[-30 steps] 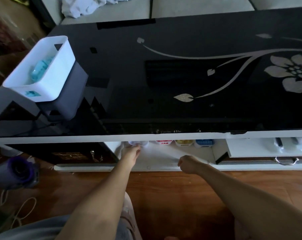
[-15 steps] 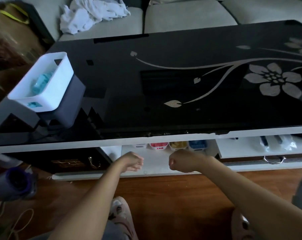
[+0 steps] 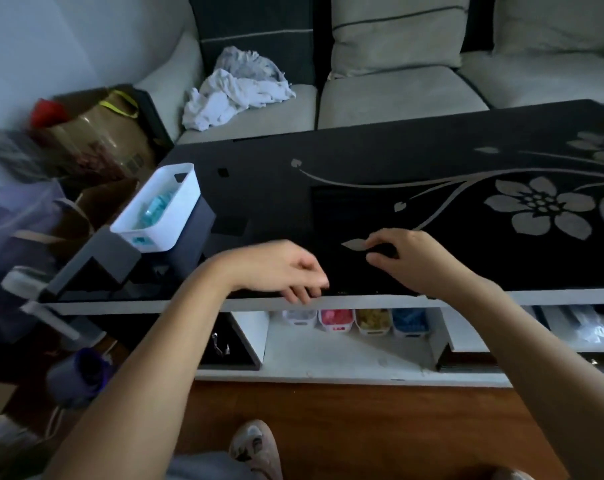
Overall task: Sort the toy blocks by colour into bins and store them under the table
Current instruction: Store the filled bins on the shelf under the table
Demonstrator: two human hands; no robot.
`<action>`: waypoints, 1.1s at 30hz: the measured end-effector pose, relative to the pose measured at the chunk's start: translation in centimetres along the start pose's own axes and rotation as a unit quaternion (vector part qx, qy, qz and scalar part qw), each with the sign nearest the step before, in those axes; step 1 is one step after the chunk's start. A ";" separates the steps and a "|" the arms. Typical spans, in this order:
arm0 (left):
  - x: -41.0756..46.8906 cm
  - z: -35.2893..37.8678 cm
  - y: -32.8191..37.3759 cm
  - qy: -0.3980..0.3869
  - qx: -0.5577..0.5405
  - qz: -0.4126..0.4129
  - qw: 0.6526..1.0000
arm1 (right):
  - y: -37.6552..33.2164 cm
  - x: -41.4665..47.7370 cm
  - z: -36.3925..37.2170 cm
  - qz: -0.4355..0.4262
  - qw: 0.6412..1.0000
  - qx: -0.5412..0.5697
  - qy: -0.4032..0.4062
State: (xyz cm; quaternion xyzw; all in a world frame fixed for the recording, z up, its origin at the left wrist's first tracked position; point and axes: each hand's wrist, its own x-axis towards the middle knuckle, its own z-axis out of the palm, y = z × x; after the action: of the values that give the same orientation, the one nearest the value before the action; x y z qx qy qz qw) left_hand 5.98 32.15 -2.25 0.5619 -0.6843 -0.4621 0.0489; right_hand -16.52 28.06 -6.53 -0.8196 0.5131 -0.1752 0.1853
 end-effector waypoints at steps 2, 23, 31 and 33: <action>-0.8 -3.3 -0.6 0.173 -0.030 0.009 0.984 | 0.4 0.8 0.7 0.013 0.999 -0.029 -0.040; -1.3 -9.5 -11.2 0.557 0.160 -0.100 0.809 | -0.1 2.5 2.0 0.038 0.999 0.024 -0.014; -1.6 -4.5 -4.4 0.404 0.095 0.074 0.907 | 0.8 2.9 -0.6 0.168 0.902 0.388 0.081; -1.7 -3.3 -3.3 0.358 0.083 0.096 0.925 | 0.6 2.4 -1.8 0.170 0.904 0.384 0.074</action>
State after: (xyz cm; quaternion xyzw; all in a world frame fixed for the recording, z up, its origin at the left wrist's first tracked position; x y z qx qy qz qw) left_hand 10.93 31.85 -1.91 0.6233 -0.7078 -0.1649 0.2886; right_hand -16.87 25.38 -4.99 -0.5698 0.5498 -0.3844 0.4746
